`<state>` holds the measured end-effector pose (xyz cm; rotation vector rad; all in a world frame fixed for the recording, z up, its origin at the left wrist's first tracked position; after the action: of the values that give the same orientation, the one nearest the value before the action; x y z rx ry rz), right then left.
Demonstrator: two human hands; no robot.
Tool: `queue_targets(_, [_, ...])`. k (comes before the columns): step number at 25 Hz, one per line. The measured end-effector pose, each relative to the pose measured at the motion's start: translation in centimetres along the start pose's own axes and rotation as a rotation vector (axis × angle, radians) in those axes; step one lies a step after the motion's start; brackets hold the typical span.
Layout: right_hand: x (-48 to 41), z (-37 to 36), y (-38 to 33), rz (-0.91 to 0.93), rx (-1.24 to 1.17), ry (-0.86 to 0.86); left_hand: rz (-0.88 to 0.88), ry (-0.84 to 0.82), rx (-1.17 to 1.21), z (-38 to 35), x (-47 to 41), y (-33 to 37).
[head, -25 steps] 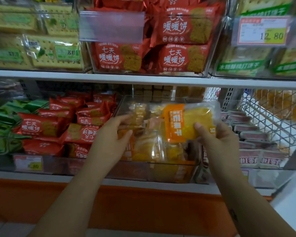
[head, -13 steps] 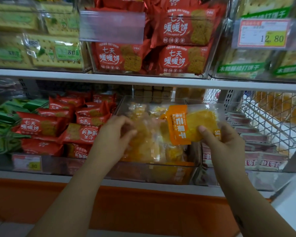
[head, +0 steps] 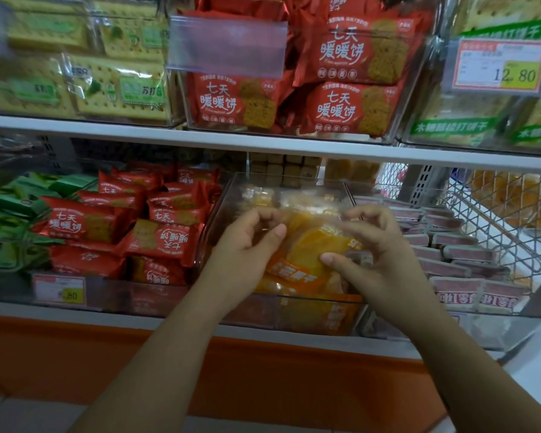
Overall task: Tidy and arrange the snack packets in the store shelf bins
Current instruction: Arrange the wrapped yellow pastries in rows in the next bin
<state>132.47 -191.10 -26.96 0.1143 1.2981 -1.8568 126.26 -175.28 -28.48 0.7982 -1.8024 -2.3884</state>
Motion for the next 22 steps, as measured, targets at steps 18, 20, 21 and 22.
queue_targets(18, [1.2,9.0,5.7,0.019,0.213,0.692,-0.051,-0.087,-0.577,-4.5,-6.5,-3.0])
queue_targets(20, [0.7,9.1,6.4,0.014,0.219,0.723,-0.121,-0.201,-0.848,-6.8,-8.9,-3.4])
queue_targets(21, [0.6,9.2,6.6,0.006,0.221,0.741,-0.115,-0.26,-0.97,-7.7,-9.9,-4.0])
queue_targets(22, [0.6,9.3,6.8,-0.006,0.212,0.756,-0.069,-0.326,-1.048,-8.5,-10.7,-4.7])
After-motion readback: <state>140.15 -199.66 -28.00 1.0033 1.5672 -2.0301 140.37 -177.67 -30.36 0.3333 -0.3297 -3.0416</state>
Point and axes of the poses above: each hand's wrist, its own x-axis away from the middle knuckle, its own z-axis out of the back of the hand, y = z × x, the point moved 7 cm from there along -x, towards the middle knuckle, and after that the axes turned 1 degree about -y, right-handed, at the moved point
